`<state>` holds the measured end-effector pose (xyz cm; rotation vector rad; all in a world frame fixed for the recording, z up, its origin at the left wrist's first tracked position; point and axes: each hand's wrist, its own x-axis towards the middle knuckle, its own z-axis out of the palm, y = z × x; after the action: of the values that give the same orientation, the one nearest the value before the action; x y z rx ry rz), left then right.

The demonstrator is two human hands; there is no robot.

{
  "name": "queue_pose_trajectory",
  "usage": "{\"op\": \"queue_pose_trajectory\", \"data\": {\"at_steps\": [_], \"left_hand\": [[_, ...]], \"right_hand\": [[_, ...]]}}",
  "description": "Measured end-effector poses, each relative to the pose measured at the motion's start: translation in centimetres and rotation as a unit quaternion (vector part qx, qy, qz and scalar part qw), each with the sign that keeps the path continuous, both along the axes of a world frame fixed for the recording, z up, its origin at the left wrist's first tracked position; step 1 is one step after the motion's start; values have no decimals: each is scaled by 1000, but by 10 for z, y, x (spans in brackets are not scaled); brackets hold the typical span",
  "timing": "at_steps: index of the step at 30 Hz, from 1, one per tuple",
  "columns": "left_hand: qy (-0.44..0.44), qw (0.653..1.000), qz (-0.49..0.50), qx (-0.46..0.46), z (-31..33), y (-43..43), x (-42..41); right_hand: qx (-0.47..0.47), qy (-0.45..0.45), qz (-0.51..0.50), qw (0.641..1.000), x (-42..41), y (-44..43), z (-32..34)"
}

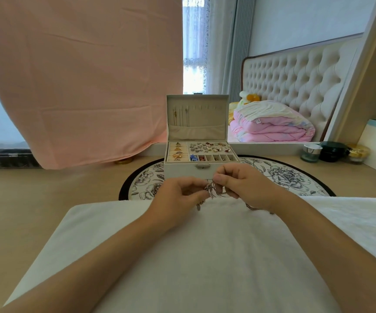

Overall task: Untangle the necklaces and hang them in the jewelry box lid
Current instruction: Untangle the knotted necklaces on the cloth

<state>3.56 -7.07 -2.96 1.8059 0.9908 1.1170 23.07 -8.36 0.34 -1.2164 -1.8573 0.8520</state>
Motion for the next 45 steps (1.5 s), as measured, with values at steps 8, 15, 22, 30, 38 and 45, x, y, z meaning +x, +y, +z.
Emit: {"op": "queue_pose_trajectory", "data": {"at_steps": [8, 15, 22, 30, 38, 45], "left_hand": [[33, 999, -37, 0, -6, 4, -7], [31, 997, 10, 68, -14, 5, -7], [5, 997, 19, 79, -18, 6, -8], [6, 996, 25, 87, -15, 1, -6], [17, 995, 39, 95, -16, 4, -6], [92, 982, 73, 147, -16, 3, -4]], "right_hand": [[42, -75, 3, 996, 8, 2, -2], [-10, -171, -49, 984, 2, 3, -8], [-9, -56, -81, 995, -8, 1, -8], [-52, 5, -72, 996, -8, -2, -9], [-46, 47, -96, 993, -8, 2, -15], [22, -28, -138, 990, -10, 5, -18]]}}
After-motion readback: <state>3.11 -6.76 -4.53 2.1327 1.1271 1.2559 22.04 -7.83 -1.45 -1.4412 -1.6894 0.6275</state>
